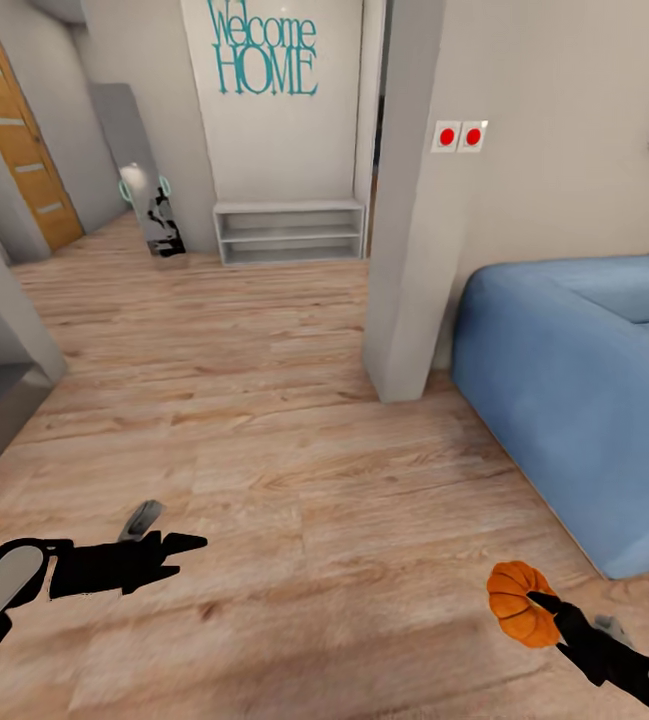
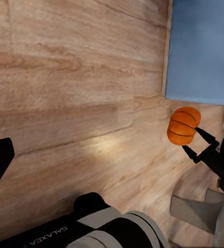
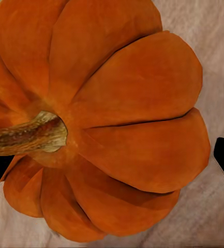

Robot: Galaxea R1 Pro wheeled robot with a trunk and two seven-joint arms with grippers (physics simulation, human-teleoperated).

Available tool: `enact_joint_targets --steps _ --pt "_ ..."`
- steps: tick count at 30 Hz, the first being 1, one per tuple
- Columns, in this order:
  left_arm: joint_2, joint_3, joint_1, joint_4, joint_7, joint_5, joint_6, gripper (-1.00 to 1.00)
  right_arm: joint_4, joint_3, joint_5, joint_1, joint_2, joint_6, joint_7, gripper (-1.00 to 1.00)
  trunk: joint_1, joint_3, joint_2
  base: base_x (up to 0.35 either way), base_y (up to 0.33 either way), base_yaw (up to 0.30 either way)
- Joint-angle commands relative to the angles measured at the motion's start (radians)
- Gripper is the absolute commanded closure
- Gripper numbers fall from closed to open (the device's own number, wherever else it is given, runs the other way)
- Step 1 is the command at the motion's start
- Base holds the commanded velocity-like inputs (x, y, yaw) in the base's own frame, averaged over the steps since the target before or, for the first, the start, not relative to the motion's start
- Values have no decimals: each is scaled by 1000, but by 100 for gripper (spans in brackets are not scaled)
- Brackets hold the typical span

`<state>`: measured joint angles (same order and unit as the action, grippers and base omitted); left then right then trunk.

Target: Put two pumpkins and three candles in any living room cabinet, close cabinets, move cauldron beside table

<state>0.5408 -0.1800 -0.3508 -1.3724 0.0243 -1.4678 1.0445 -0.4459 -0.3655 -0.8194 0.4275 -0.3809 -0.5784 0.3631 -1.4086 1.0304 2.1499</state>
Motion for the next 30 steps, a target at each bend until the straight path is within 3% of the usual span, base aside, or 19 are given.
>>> enact_joint_targets --steps 1,4,5,6,7,9,11,13,17,21,30 --pt "1 -1 0 9 10 0 -1 -100 -2 -6 0 1 0 -22 2 100 4 -2 -7 0 0 -251" --pt "0 1 -2 76 80 6 -6 -100 -63 2 3 2 5 -91 0 100 16 -9 -28 0 0 -253" --pt "-1 1 -2 108 141 9 -7 -100 -130 23 4 2 9 -131 -3 100 19 -11 -35 0 0 -255" --pt "-4 2 -2 131 229 11 -8 -100 -240 80 4 2 12 -185 -9 100 23 -14 -42 0 0 -242" --pt "-11 3 -2 137 270 11 -8 -100 -294 114 4 2 13 -209 -15 100 27 -16 -49 0 0 -218" --pt "-49 2 -2 145 372 12 -9 -100 -422 191 3 3 17 -275 -39 100 35 -21 -63 0 0 -200" --pt "-76 2 -2 147 431 13 -9 -100 -482 213 3 3 30 -332 -55 100 42 -26 -77 0 0 -216" --pt "-86 2 -2 148 470 12 -9 -100 -544 221 3 3 50 -385 -74 100 50 -32 -91 0 0 -228" --pt "-91 2 -2 148 489 12 -9 -100 -698 229 2 4 117 -454 -158 100 65 -45 -119 0 0 -206" --pt "-90 2 -2 148 491 12 -8 -100 -800 242 -2 -4 175 -464 -241 100 81 -57 -147 0 0 -181" --pt "-90 2 -2 144 488 12 -8 -100 -824 258 -6 -6 191 -466 -268 100 115 -82 -210 0 0 -218"
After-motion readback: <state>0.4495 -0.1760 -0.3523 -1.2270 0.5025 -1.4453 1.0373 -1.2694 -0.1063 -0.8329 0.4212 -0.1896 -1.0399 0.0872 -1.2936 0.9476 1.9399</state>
